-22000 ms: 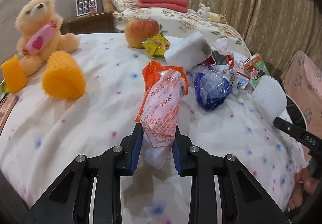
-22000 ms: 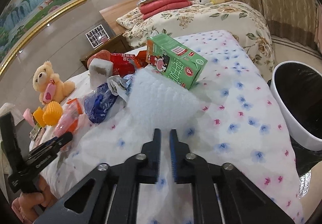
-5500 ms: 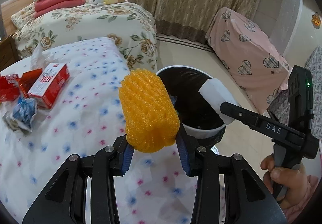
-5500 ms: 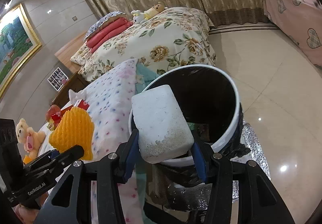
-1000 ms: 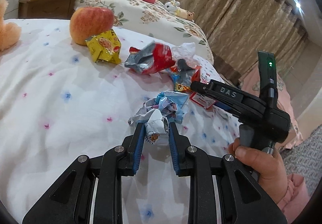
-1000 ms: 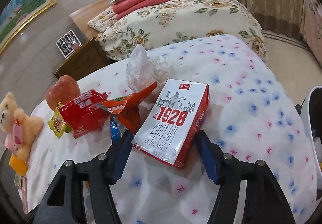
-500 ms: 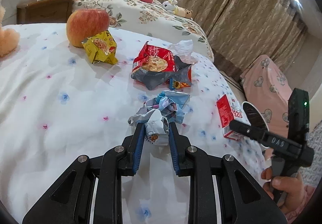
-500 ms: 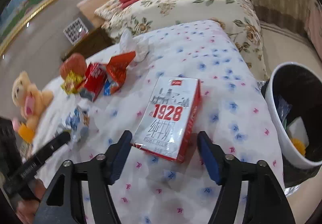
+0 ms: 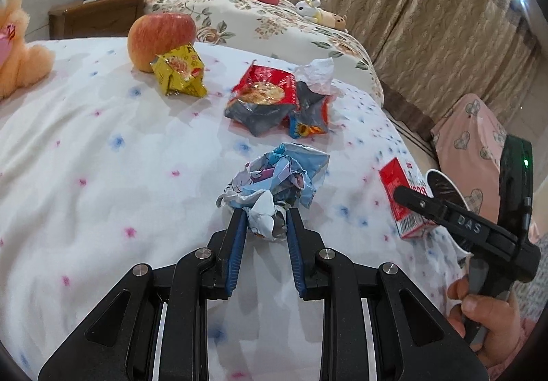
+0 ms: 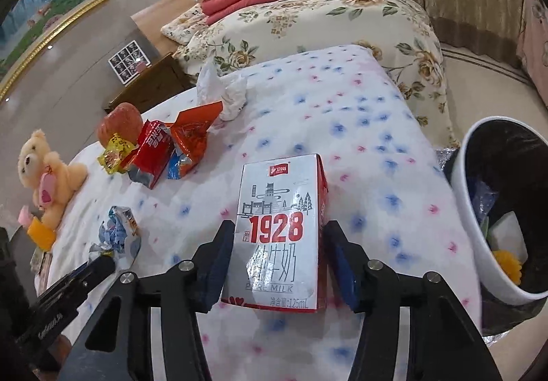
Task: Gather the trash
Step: 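Carry the wrapper and milk carton over the bin and release both into it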
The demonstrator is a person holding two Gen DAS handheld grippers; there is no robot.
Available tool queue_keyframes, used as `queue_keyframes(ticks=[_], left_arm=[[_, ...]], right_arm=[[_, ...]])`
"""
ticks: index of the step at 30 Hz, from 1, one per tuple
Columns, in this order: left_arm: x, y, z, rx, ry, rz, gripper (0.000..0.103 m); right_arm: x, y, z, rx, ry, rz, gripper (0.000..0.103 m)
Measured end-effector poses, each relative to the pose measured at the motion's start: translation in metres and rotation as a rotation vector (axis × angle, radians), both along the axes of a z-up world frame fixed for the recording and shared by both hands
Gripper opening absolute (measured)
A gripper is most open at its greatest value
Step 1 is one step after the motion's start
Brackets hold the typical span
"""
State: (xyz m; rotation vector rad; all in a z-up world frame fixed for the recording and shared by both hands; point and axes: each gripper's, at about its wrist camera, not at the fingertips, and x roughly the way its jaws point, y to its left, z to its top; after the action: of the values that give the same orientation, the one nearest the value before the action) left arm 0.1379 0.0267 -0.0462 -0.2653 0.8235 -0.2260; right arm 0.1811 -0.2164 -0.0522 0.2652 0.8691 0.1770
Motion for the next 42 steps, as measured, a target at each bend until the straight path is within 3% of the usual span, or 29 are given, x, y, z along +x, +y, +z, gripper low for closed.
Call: queue_keyframes(ticks=[19,42], left_arm=[[-0.022,-0.109,0.025,0.019,-0.040,-0.198,0.023],[-0.021,-0.196,0.038,0.043,-0.069,-0.379,0.022]], right_arm=[[-0.065,-0.088,0.020,0.083,-0.066,-0.082,0.054],[-0.080,-0.166,0.019,0.113,-0.078,-0.213,0.054]])
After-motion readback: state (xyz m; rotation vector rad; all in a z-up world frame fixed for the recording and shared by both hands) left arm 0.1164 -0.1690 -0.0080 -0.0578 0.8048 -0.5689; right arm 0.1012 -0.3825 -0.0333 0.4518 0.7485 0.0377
